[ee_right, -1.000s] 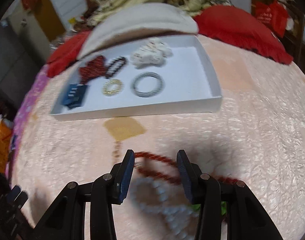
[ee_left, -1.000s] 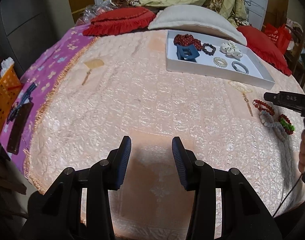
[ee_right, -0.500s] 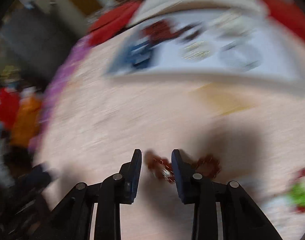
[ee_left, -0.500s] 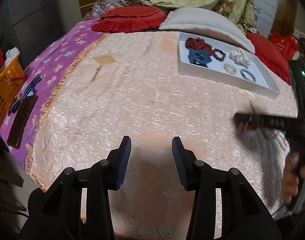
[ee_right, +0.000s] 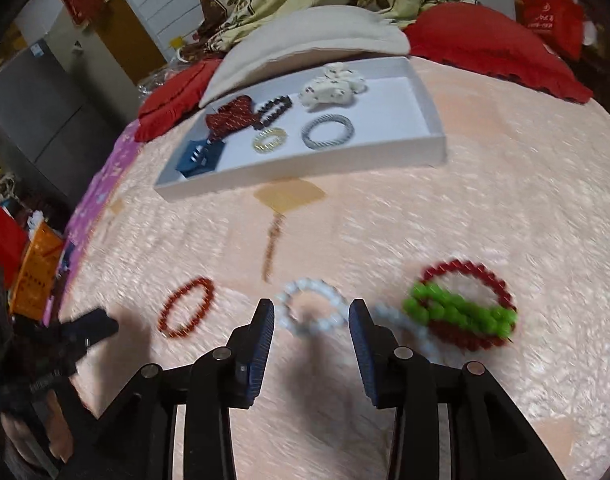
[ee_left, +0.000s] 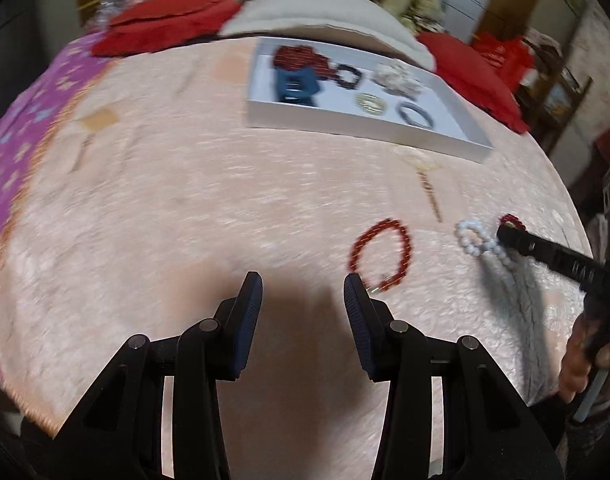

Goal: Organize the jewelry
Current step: 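Grasp the red bead bracelet with left tool while right reaches white pearl bracelet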

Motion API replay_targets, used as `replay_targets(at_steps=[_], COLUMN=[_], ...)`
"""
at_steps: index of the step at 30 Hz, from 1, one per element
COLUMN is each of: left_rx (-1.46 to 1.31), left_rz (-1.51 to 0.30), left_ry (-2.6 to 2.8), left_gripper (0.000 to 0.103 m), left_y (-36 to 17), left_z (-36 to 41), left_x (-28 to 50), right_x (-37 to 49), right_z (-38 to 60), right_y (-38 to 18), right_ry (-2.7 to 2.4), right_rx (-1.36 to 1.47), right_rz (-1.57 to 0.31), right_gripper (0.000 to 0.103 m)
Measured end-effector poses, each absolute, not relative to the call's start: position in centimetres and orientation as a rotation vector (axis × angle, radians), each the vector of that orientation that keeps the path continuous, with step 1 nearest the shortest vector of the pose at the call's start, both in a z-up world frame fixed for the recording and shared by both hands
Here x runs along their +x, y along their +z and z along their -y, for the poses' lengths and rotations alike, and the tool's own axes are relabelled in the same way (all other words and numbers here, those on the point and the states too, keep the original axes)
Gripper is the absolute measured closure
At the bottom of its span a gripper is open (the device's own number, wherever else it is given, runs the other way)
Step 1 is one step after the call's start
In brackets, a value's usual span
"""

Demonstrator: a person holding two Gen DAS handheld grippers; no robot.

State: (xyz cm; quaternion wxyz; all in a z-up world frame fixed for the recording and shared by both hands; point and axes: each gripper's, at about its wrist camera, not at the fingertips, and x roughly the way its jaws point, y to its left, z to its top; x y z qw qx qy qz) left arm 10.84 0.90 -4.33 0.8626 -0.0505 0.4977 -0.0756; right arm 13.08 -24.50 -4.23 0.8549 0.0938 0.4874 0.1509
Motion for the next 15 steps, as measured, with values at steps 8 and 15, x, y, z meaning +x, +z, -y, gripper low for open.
replay_targets(at_steps=[8, 15], left_rx=[-0.058, 0.007], left_rz=[-1.070, -1.074], left_ry=[-0.236, -0.281], left_gripper=[0.061, 0.061], left_y=[-5.9, -7.2], left_z=[1.5, 2.9], left_x=[14.2, 15.9], right_x=[11.7, 13.8], right_z=[23.4, 21.8], right_y=[-4.7, -5.6], right_ry=[0.320, 0.306], right_rx=[0.107, -0.062], right_rz=[-0.960, -0.958], right_gripper=[0.066, 0.066])
